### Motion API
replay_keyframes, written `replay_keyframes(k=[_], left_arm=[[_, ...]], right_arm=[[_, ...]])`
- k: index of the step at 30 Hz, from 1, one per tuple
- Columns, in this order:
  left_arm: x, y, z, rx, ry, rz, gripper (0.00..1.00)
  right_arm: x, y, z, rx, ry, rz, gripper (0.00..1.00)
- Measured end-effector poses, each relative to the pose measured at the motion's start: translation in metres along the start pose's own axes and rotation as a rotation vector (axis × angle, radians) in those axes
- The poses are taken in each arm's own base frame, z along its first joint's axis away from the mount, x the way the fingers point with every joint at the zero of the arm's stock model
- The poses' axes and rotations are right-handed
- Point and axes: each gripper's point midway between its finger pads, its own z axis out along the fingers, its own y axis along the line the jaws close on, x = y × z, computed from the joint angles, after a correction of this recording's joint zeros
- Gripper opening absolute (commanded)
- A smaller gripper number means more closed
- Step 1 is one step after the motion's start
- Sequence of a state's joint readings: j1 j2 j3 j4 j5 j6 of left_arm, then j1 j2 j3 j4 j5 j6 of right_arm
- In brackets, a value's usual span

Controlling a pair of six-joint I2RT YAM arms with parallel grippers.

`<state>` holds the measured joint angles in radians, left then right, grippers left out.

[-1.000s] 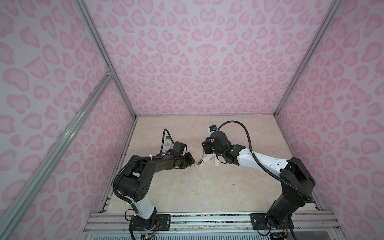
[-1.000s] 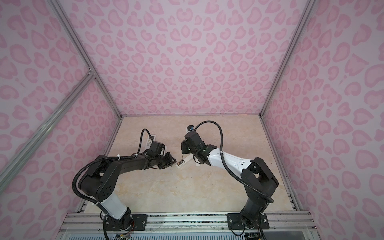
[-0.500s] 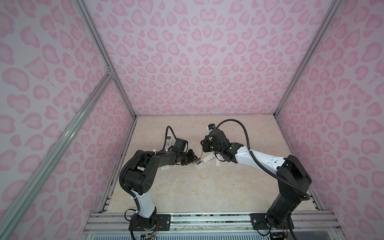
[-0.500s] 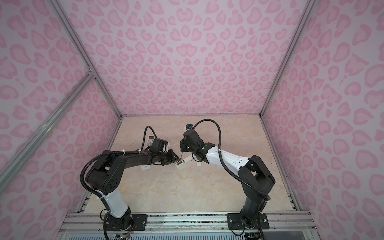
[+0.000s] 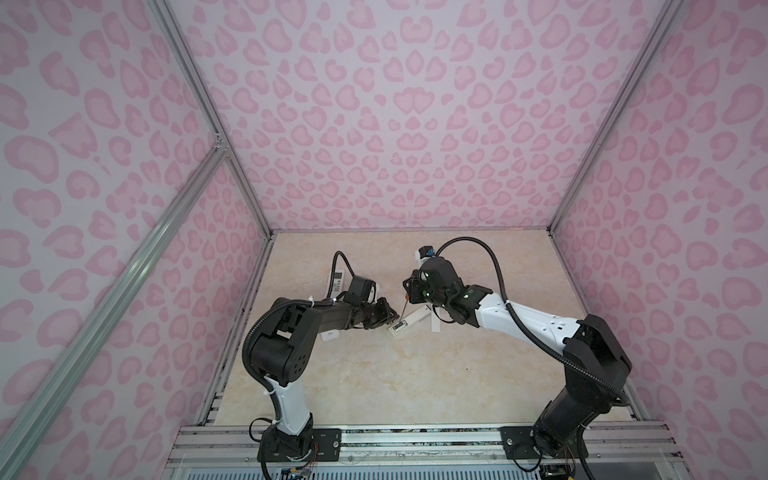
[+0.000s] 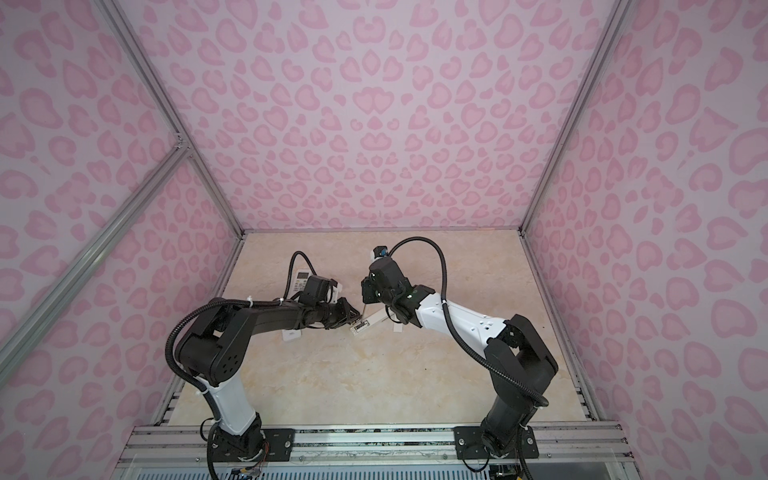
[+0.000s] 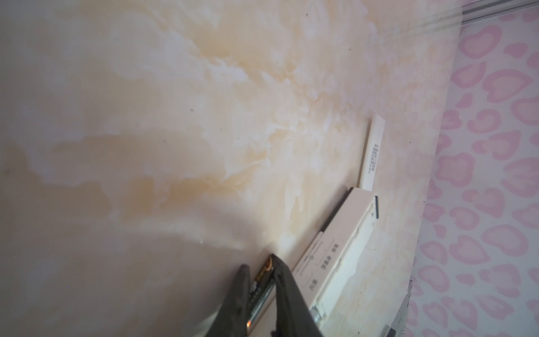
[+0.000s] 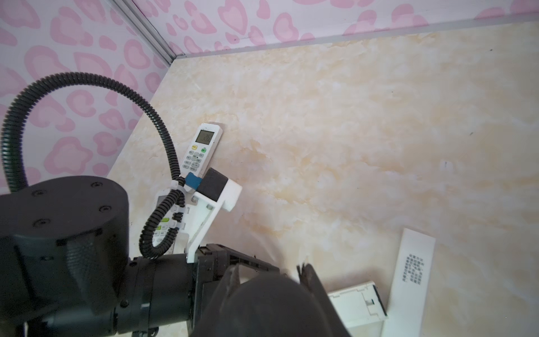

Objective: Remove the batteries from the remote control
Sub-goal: 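Tilt the remote with the left gripper while right pries the outer battery free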

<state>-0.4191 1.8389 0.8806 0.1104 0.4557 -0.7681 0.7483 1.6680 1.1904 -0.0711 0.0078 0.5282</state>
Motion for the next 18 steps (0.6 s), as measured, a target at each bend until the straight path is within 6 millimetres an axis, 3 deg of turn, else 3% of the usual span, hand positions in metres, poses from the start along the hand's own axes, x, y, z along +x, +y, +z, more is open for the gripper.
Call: replay_keyframes(k=[7,18], left_arm=[[0.006,0.010,-0.018,-0.077,-0.023,-0.011,0.28],[0.021,0.026,-0.030,-0.140,-0.053,-0.022,0.19]], right_arm=[[0.005,-0.015,-0.016,0.029,-0.006,0.020,0.00],[0.023,-0.038,-0.032,0.068,-0.007,0.048,0.00]])
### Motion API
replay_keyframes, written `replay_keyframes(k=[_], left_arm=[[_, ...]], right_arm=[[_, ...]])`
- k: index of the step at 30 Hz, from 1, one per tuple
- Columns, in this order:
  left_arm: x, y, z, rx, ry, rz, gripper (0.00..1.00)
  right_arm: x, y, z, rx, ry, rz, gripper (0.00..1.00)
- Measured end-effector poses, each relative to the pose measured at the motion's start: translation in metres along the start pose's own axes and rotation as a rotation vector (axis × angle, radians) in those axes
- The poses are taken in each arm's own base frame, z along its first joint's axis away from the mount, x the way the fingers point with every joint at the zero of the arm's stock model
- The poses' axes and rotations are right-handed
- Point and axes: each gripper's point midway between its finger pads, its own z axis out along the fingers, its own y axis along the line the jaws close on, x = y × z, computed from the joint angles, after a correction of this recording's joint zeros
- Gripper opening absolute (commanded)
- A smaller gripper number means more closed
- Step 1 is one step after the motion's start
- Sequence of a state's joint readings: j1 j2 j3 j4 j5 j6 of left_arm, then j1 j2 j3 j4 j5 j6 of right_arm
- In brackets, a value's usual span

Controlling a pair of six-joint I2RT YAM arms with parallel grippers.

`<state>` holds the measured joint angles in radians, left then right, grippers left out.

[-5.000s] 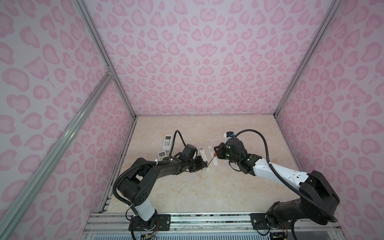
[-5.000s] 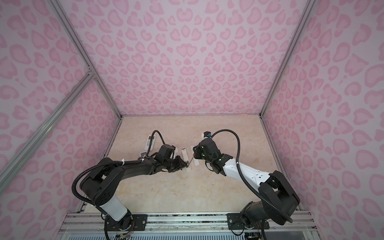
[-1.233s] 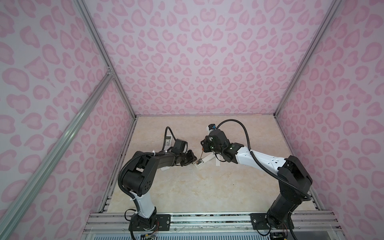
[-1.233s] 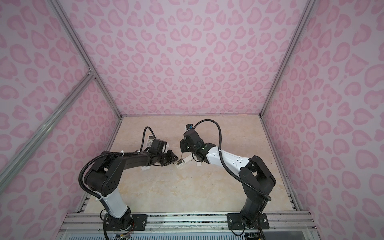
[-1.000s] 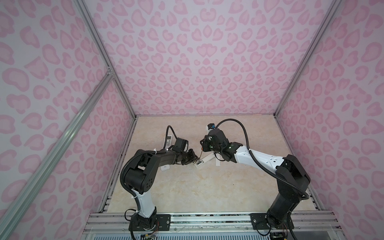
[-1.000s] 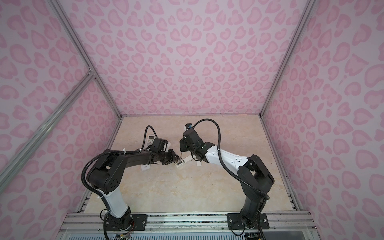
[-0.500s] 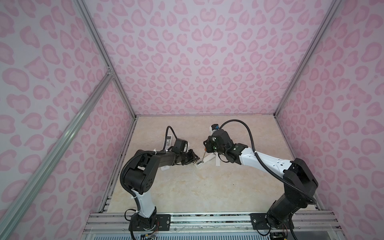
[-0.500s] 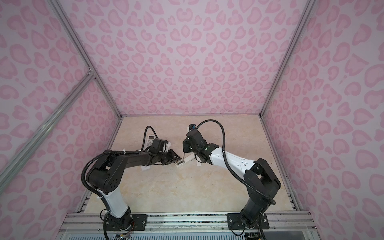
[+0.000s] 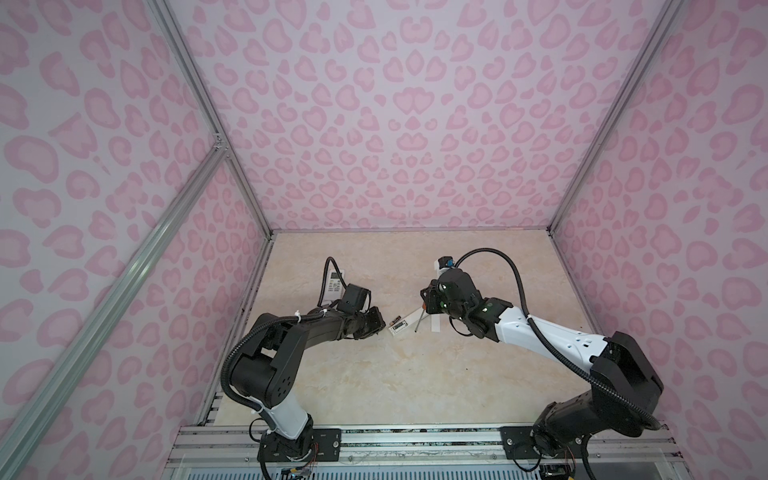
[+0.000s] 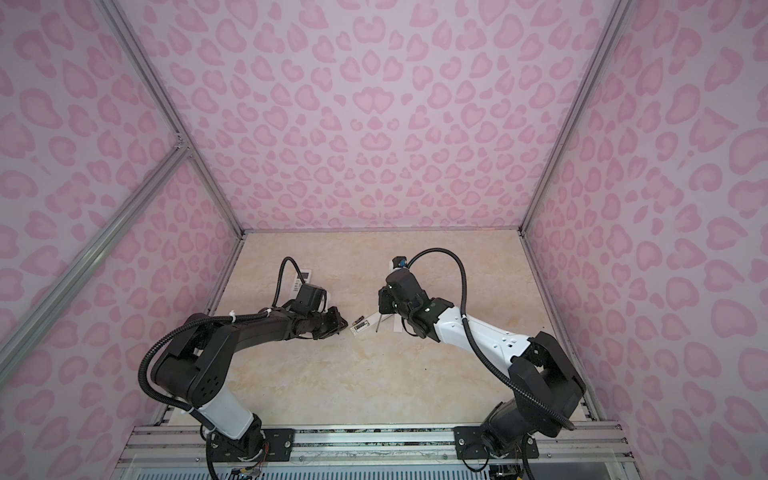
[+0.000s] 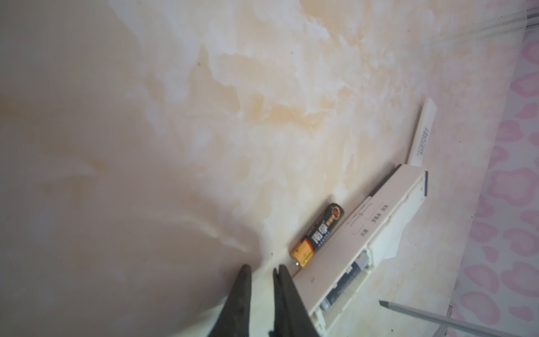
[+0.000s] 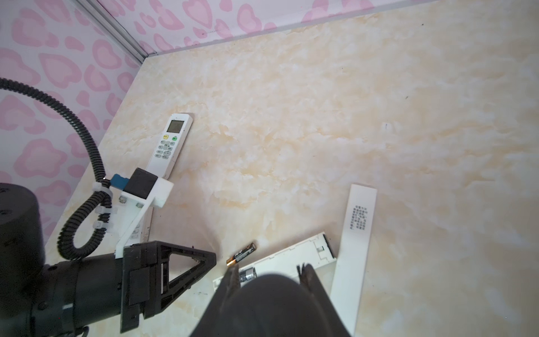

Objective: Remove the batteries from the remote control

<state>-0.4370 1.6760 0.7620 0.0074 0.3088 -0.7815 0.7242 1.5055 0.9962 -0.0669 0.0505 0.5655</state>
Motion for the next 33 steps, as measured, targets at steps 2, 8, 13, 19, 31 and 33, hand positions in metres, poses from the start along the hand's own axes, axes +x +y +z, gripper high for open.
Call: replay_keyframes(k=[2,8,13,19,31,33], left_arm=[[0.007,-0.003,0.000,0.003,0.008,0.009,0.18],[0.025,-0.015,0.005,0.002,0.030,0.038,0.18],[0.045,-0.031,0.009,0.007,0.064,0.074,0.18],[0.066,-0.060,0.018,0.036,0.108,0.125,0.17],[0.057,-0.050,0.002,0.030,0.066,0.076,0.23],[0.053,-0.050,0.000,0.037,0.062,0.065,0.25]], right_arm=[[-0.001,-0.002,-0.001,0.003,-0.005,0.005,0.00],[-0.010,-0.006,-0.002,0.000,-0.031,0.022,0.00],[-0.014,-0.009,-0.003,-0.004,-0.034,0.031,0.00],[-0.017,-0.008,-0.007,-0.014,-0.040,0.034,0.00],[-0.007,0.003,0.001,-0.033,-0.024,0.019,0.00],[-0.006,0.003,0.003,-0.032,-0.021,0.015,0.00]])
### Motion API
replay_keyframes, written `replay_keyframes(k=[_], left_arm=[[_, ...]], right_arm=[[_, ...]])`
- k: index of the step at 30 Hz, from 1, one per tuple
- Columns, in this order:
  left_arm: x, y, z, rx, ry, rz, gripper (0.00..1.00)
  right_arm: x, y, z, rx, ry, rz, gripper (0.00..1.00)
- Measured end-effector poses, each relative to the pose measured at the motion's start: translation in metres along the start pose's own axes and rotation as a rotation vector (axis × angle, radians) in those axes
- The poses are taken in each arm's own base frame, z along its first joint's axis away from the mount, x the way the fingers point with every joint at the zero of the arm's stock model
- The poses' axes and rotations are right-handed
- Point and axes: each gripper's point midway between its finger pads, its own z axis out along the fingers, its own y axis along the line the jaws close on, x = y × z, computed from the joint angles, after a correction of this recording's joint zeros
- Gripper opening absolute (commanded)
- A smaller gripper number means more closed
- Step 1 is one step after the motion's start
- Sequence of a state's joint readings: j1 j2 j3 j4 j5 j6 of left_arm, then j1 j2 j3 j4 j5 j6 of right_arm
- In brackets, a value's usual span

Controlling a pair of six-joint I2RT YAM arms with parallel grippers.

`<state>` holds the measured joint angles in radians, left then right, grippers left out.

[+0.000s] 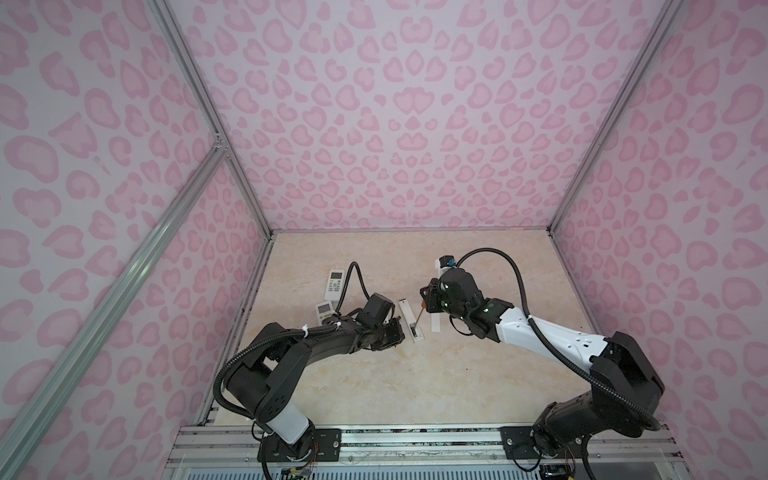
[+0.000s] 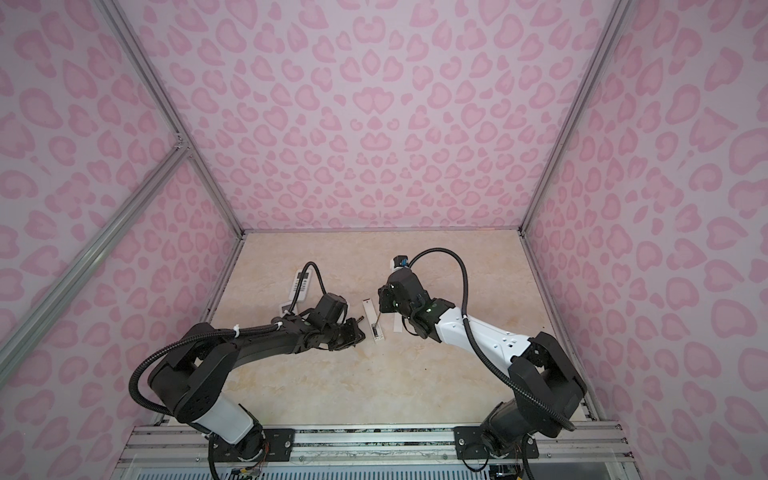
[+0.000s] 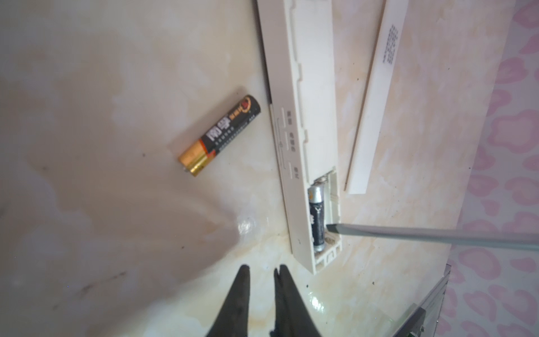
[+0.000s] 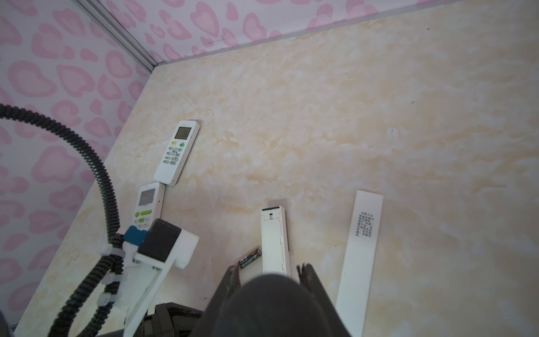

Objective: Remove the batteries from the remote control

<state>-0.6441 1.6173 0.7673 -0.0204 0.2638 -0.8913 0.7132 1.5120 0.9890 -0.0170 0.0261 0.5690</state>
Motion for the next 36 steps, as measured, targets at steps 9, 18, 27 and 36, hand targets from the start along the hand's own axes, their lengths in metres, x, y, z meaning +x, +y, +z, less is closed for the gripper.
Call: replay_keyframes(k=[9,18,27,36], left_arm=[[-0.002,-0.010,0.004,0.067,0.022,-0.058,0.25],[-0.009,-0.017,0.003,0.102,0.009,-0.101,0.25],[-0.033,-0.021,0.004,0.112,-0.026,-0.166,0.31],[-0.045,-0.019,0.027,0.087,-0.012,-0.200,0.32]], right_arm=[[0.000,-0.001,0.002,0.001,-0.004,-0.002,0.00],[0.002,-0.001,0.005,0.000,0.000,-0.002,0.00],[0.008,0.008,0.007,-0.007,0.006,-0.037,0.00],[0.009,0.010,0.006,0.013,0.002,-0.077,0.00]])
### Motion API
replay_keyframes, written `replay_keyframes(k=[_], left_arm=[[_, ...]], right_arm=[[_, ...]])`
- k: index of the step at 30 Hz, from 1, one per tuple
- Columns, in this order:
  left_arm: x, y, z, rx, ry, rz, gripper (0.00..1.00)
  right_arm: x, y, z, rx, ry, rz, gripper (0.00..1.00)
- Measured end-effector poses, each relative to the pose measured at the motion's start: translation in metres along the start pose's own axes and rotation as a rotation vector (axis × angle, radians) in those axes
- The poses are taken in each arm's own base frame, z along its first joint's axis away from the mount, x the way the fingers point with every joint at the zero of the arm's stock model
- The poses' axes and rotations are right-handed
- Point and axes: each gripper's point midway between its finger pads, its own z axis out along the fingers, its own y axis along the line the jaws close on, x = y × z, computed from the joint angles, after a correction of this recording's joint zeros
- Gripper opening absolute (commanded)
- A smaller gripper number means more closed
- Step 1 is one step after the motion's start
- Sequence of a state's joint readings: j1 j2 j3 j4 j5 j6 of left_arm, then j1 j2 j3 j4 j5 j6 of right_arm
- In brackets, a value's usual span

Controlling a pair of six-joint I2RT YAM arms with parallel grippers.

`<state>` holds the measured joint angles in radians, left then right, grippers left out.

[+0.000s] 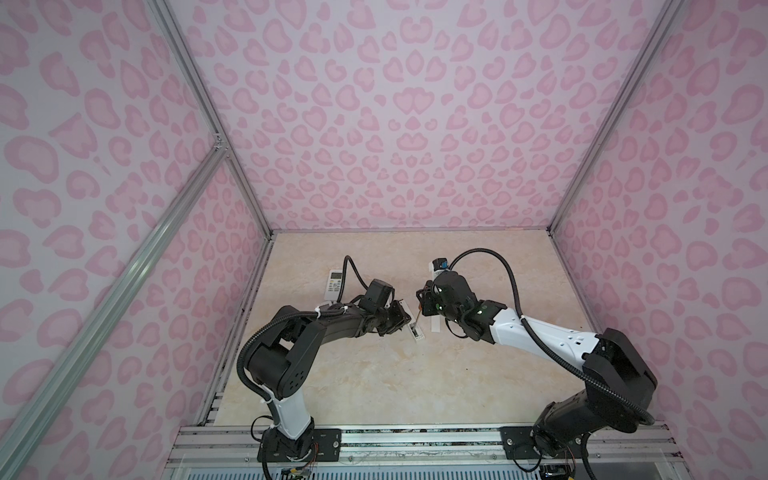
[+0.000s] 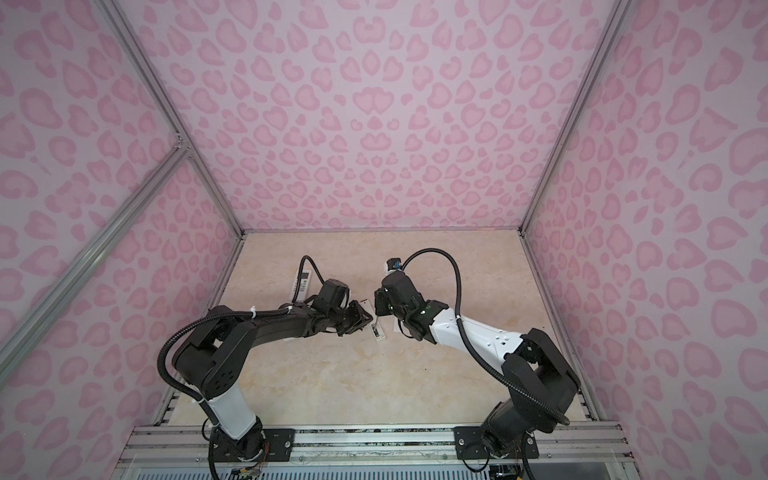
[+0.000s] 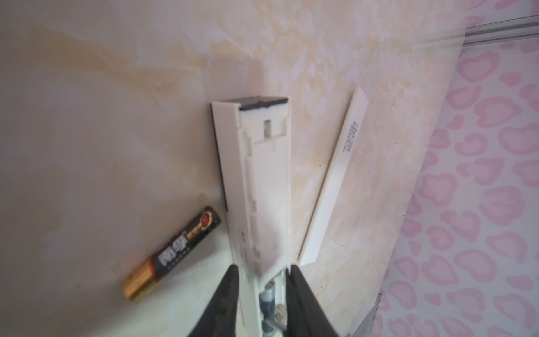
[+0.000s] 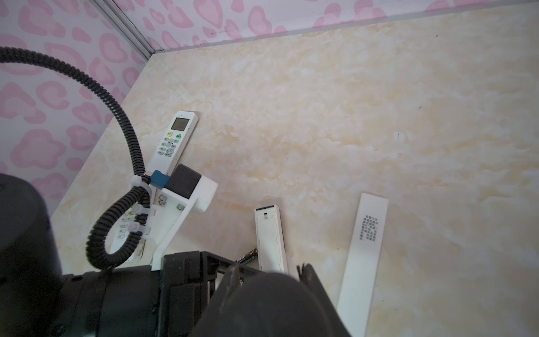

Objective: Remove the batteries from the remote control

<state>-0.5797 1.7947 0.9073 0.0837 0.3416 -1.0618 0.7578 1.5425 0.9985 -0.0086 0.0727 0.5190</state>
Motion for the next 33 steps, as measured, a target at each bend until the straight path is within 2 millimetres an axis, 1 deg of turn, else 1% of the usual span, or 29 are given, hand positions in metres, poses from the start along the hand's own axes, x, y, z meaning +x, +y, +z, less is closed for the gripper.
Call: replay_keyframes(k=[4,15,24,33], left_arm=[[-0.001,0.003,0.006,-0.010,0.008,-0.017,0.32],[-0.004,-0.005,0.017,0.027,0.028,-0.017,0.30],[-0.004,-0.010,0.024,0.057,0.056,0.002,0.29],[-0.004,-0.013,0.025,0.058,0.068,0.028,0.27]], right_arm=[[0.000,0.004,-0.001,0.008,0.002,-0.033,0.00],[0.002,0.018,-0.004,0.046,-0.007,-0.145,0.00],[0.005,0.033,0.003,0.111,-0.004,-0.286,0.00],[0.005,0.034,0.003,0.122,-0.016,-0.296,0.00]])
